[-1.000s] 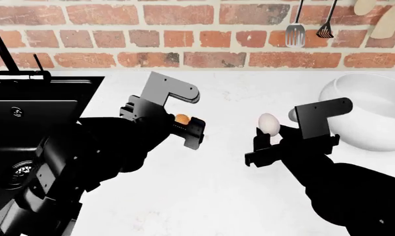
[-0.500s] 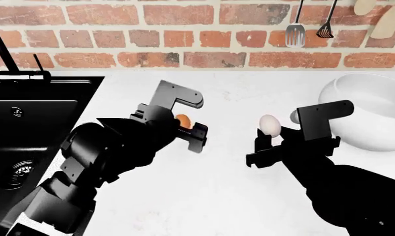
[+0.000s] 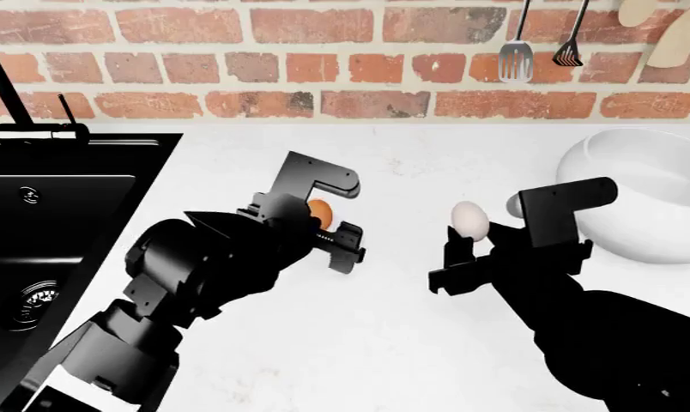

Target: Place the eggs and milk next to the bowl.

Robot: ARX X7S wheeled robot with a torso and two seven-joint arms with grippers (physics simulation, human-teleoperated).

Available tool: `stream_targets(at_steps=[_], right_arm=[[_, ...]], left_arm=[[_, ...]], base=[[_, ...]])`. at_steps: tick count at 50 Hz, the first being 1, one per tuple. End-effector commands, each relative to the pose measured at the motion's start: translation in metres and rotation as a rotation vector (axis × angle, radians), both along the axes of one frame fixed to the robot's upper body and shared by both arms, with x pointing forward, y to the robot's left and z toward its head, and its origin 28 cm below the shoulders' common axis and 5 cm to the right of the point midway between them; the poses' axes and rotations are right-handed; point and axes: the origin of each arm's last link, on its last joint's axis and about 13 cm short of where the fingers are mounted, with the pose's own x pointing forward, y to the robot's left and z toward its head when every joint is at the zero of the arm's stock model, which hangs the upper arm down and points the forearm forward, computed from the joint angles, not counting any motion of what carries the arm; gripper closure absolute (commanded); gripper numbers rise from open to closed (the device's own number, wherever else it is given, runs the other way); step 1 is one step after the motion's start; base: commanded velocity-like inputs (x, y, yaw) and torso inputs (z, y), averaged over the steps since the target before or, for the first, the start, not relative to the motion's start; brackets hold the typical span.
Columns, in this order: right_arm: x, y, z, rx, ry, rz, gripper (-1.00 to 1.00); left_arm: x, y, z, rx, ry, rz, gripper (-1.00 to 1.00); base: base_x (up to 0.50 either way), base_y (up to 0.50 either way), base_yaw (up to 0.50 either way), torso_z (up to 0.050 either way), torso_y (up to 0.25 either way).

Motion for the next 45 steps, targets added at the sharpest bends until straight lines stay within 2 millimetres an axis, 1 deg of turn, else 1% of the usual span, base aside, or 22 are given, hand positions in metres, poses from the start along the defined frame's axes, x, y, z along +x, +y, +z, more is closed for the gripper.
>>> stream_targets(at_steps=[1,12,17,23,27,31,37,45], right_arm=[[0.0,-0.001,0.0,-0.004,-0.006,0.001,1.0],[-0.001,0.0,0.001,-0.006,-0.009,0.002,1.0],[-0.002,0.0,0.003,-0.008,-0.011,0.004,1.0],[-0.005,0.002,0.007,-0.018,-0.017,0.008,1.0],[-0.008,0.002,0.01,-0.025,-0.02,0.011,1.0],[-0.011,0.003,0.015,-0.034,-0.023,0.015,1.0],[-0.018,0.005,0.022,-0.049,-0.034,0.022,1.0],[-0.034,0.008,0.035,-0.054,-0.062,0.042,1.0]], left_arm=[[0.0,0.003,-0.017,0.058,0.04,0.044,1.0],[-0.012,0.004,-0.013,0.06,0.007,0.057,1.0],[-0.018,0.007,-0.006,0.049,-0.023,0.073,1.0],[-0.03,0.011,0.01,0.025,-0.054,0.046,1.0],[-0.036,0.015,0.017,0.017,-0.073,0.045,1.0],[-0.05,0.02,0.023,0.006,-0.095,0.032,1.0],[-0.062,0.027,0.032,-0.017,-0.128,0.025,1.0],[-0.081,0.035,0.044,-0.048,-0.179,0.016,1.0]], base=[[0.0,0.0,0.0,0.0,0.0],[0.0,0.0,0.0,0.0,0.0],[0.0,0.0,0.0,0.0,0.0],[0.0,0.0,0.0,0.0,0.0],[0.0,0.0,0.0,0.0,0.0],[0.0,0.0,0.0,0.0,0.0],[0.0,0.0,0.0,0.0,0.0],[0.0,0.0,0.0,0.0,0.0]])
